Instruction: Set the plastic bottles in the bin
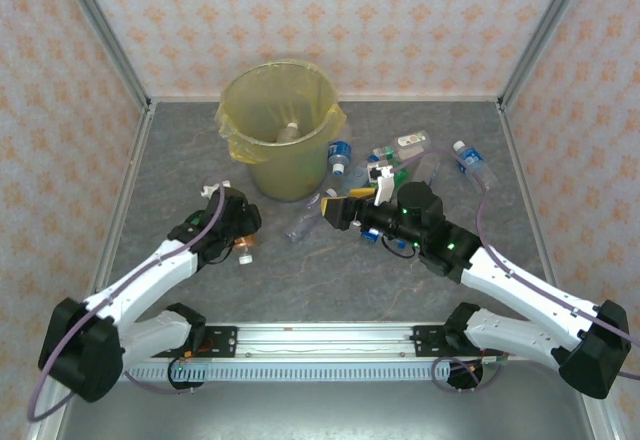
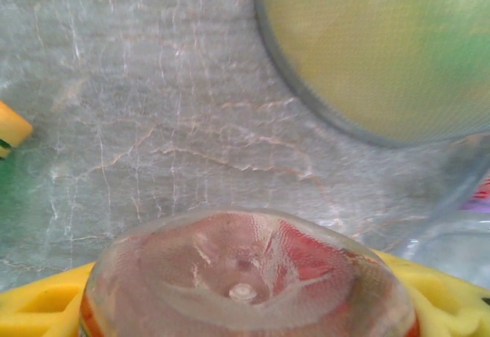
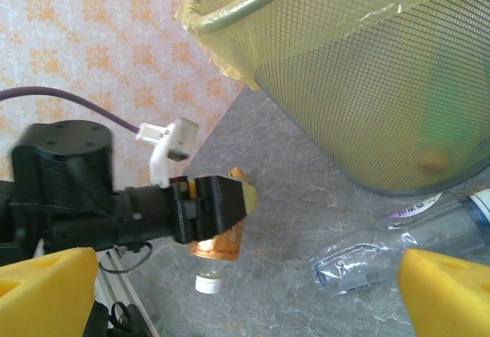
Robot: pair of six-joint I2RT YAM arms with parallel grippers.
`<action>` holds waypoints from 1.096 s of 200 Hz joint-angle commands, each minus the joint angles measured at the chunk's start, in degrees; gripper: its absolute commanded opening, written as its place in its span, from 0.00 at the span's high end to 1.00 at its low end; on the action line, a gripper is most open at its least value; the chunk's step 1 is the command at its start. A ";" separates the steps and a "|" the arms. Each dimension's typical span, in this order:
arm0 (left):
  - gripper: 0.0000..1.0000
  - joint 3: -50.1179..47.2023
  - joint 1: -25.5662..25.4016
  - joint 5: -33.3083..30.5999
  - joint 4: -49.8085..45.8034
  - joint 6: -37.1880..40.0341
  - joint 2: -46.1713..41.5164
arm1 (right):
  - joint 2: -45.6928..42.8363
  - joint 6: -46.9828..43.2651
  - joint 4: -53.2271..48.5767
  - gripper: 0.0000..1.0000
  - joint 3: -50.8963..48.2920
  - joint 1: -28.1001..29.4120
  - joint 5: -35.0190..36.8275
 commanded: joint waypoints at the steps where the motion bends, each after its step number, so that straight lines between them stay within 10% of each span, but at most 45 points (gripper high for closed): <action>1: 0.38 3.63 -0.44 -2.10 -4.64 -0.92 -5.69 | -2.39 1.03 2.12 0.00 -0.88 0.43 -0.07; 97: 0.41 19.79 -0.47 -5.08 -1.35 1.80 -12.02 | -5.31 1.89 4.91 0.00 -2.31 0.52 -1.54; 219: 0.43 44.32 -0.46 -7.38 12.52 11.68 12.24 | -9.22 2.02 3.72 0.00 -2.31 0.52 0.89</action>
